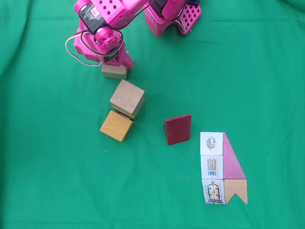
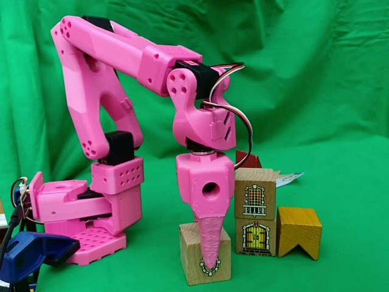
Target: Grasp some building blocks and build the house on the picture.
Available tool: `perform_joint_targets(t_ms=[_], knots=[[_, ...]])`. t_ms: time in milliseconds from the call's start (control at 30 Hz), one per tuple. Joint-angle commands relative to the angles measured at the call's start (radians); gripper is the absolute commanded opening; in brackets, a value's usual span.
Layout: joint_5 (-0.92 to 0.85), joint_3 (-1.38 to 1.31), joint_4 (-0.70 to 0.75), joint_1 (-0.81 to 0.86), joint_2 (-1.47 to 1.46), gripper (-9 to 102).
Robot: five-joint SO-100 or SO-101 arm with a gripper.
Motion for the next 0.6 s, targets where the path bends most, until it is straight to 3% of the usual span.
perform_joint_targets(t_ms=[0, 333, 567], knots=[[-0.006, -0.014, -0.011, -0.006, -0.002, 36], [-0.006, 0.011, -0.011, -0.006, -0.002, 35], [-0.006, 0.018, -0.011, -0.006, -0.002, 27]])
